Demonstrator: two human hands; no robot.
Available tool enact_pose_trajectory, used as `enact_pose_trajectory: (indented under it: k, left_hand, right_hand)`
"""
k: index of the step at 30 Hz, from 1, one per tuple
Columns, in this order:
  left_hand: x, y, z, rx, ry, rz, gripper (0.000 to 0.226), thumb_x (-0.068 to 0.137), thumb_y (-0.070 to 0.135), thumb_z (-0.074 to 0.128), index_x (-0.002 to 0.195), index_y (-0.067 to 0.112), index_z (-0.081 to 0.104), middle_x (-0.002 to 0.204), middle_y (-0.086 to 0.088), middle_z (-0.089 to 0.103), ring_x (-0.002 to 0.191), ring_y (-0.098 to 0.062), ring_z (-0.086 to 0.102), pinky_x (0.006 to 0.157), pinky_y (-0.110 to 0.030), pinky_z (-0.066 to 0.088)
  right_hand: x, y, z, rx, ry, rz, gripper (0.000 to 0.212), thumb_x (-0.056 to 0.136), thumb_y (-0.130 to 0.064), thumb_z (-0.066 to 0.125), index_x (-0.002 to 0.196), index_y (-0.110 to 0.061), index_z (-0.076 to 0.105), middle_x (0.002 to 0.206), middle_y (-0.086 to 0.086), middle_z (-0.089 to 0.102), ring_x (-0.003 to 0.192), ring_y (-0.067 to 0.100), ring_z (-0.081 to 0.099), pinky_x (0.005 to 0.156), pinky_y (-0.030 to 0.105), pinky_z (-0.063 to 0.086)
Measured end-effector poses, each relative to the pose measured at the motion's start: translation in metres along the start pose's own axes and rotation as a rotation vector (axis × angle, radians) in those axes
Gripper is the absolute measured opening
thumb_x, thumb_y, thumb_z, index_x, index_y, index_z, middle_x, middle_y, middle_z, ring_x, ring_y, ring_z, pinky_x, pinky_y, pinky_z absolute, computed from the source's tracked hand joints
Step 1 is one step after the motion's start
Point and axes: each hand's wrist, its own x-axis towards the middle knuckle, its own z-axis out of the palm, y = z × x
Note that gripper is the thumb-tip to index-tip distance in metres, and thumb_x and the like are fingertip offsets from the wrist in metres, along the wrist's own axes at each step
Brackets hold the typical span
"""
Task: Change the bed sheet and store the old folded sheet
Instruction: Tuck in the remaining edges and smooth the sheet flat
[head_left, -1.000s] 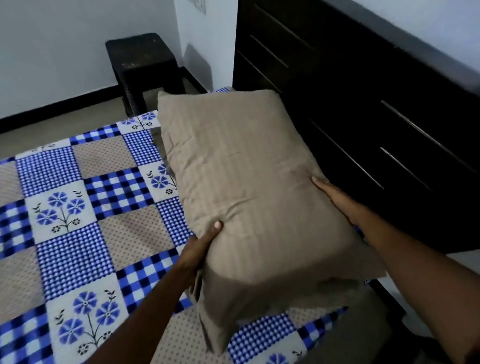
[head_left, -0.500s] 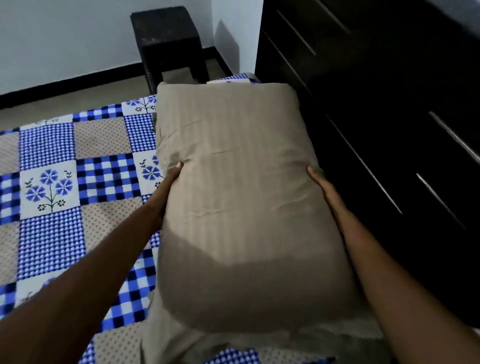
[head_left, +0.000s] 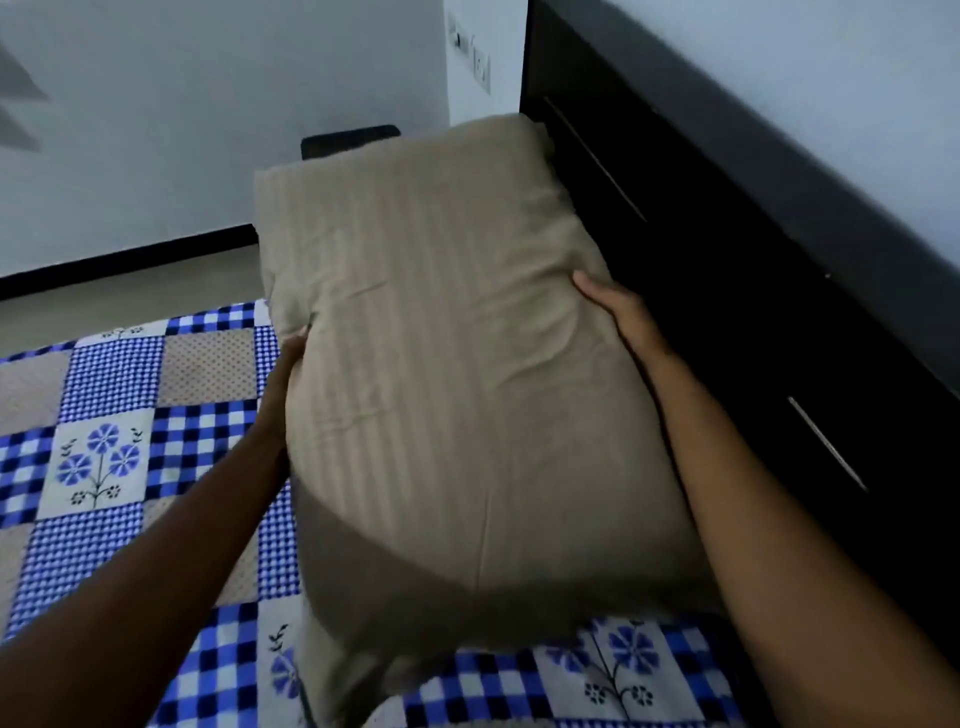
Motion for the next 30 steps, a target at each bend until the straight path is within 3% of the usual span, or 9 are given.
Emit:
enact_pose_trajectory:
  k: [2,5,8,12,17,20,25,28,30]
  left_hand:
    - [0.026,0.0,0.012,0.018,0.026,0.014,0.036,0.101,0.041,0.045,0.102,0.024,0.077,0.094,0.002,0.078,0.098,-0.018,0.071,0.077,-0.032,0.059]
    - [0.058,-0.017,0.022,0.19,0.03,-0.144,0.044,0.091,0.058,0.055,0.116,0.024,0.07,0.104,-0.003,0.077,0.108,-0.023,0.069,0.087,-0.037,0.053]
    - [0.075,-0.046,0.021,0.258,0.001,-0.215,0.071,0.075,0.066,0.074,0.131,0.025,0.062,0.123,-0.006,0.071,0.107,-0.022,0.071,0.098,-0.043,0.053]
    - [0.078,-0.056,0.017,0.216,0.131,-0.141,0.092,0.055,0.065,0.089,0.132,0.022,0.062,0.119,-0.002,0.073,0.104,-0.022,0.072,0.097,-0.042,0.054]
    - [0.058,-0.035,0.034,0.177,0.066,-0.066,0.096,0.056,0.059,0.09,0.138,0.025,0.054,0.122,-0.003,0.072,0.107,-0.025,0.071,0.093,-0.044,0.056]
    - [0.03,-0.027,0.04,0.172,0.041,0.002,0.078,0.071,0.048,0.086,0.137,0.022,0.054,0.12,-0.002,0.072,0.105,-0.022,0.072,0.086,-0.041,0.059]
    - [-0.044,-0.045,0.041,0.106,0.028,-0.007,0.043,0.084,0.026,0.077,0.124,0.017,0.062,0.106,-0.001,0.076,0.093,-0.014,0.074,0.072,-0.031,0.062]
    - [-0.098,-0.077,0.026,0.074,-0.024,-0.107,0.085,0.063,0.033,0.088,0.138,0.012,0.054,0.124,-0.009,0.07,0.105,-0.021,0.071,0.073,-0.034,0.061]
    - [-0.138,-0.098,0.017,0.097,-0.017,-0.152,0.096,0.057,0.033,0.092,0.142,0.014,0.05,0.125,-0.01,0.069,0.108,-0.026,0.07,0.077,-0.04,0.061]
  right_hand:
    - [0.034,-0.012,-0.003,-0.091,0.014,0.037,0.085,0.059,-0.062,0.085,0.127,-0.014,0.068,0.121,0.002,0.072,0.114,0.019,0.068,0.102,0.037,0.051]
    - [0.06,-0.003,-0.014,-0.286,-0.055,0.152,0.055,0.084,-0.06,0.068,0.121,-0.02,0.07,0.116,-0.002,0.073,0.11,0.02,0.068,0.089,0.03,0.054]
    - [0.069,0.032,-0.024,-0.444,-0.015,0.218,0.075,0.075,-0.07,0.069,0.135,-0.026,0.059,0.126,-0.005,0.065,0.109,0.018,0.064,0.096,0.034,0.05]
    - [0.063,0.063,-0.029,-0.47,0.123,0.179,0.11,0.053,-0.084,0.073,0.144,-0.026,0.05,0.136,-0.003,0.059,0.118,0.022,0.06,0.104,0.04,0.048]
    - [0.043,0.044,-0.027,-0.417,0.187,-0.012,0.06,0.078,-0.041,0.083,0.128,-0.015,0.062,0.116,0.0,0.067,0.101,0.016,0.065,0.078,0.02,0.05]
    - [0.009,0.032,-0.028,-0.416,0.209,-0.137,0.052,0.079,-0.035,0.083,0.124,-0.018,0.063,0.109,-0.005,0.067,0.092,0.006,0.063,0.069,0.01,0.047]
    - [-0.094,0.03,-0.037,-0.416,0.313,-0.227,0.044,0.08,-0.037,0.082,0.117,-0.02,0.066,0.105,-0.01,0.07,0.09,-0.005,0.065,0.076,0.013,0.05]
    - [-0.177,0.044,-0.045,-0.487,0.377,-0.222,0.053,0.081,-0.048,0.078,0.126,-0.024,0.063,0.114,-0.01,0.069,0.099,-0.002,0.065,0.083,0.019,0.052]
    - [-0.231,0.056,-0.05,-0.56,0.424,-0.195,0.059,0.079,-0.06,0.074,0.129,-0.032,0.06,0.119,-0.013,0.068,0.106,0.003,0.064,0.089,0.025,0.053]
